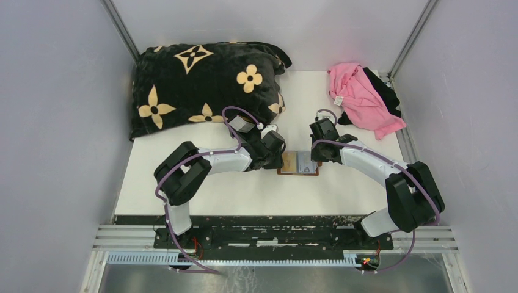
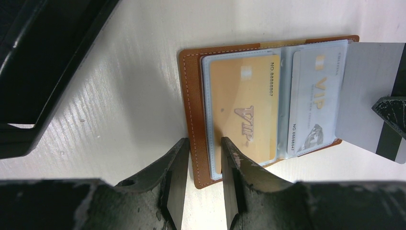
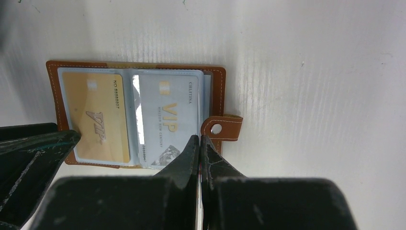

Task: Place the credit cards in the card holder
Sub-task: Turn over the card slot in the card holder.

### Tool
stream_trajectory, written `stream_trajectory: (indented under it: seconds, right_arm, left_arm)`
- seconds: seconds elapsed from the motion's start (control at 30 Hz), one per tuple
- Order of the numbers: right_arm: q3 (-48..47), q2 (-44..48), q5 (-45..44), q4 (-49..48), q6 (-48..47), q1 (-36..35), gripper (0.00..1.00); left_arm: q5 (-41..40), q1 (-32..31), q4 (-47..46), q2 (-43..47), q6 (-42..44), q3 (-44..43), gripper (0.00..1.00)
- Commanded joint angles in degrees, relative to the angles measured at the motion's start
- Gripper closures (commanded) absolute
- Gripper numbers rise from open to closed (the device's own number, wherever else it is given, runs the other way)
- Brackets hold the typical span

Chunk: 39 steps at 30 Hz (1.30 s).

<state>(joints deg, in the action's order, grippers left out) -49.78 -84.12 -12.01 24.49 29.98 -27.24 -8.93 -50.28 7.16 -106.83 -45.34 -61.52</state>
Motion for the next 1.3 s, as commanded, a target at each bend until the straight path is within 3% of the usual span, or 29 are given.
stream_trajectory:
  seconds: [0.0,0.4,1.27]
  right_arm:
    - [-0.01,0.13,0.59,-0.93,0.61,0.18,0.99]
    - [1.14,0.52,-0.33,-0.85,0.69,0.24,0.99]
    - [4.98,6.29,8.55,-7.46,6.66,1.36,0.99]
  left_arm:
    - [-0.39,-0.49,10.51,-5.2,0.87,3.59,0.6]
    - [-0.47,-0.52,10.42,-4.75,0.87,4.51,0.6]
    - [-0.55,-0.58,10.07,-4.02,0.34,6.47,0.6]
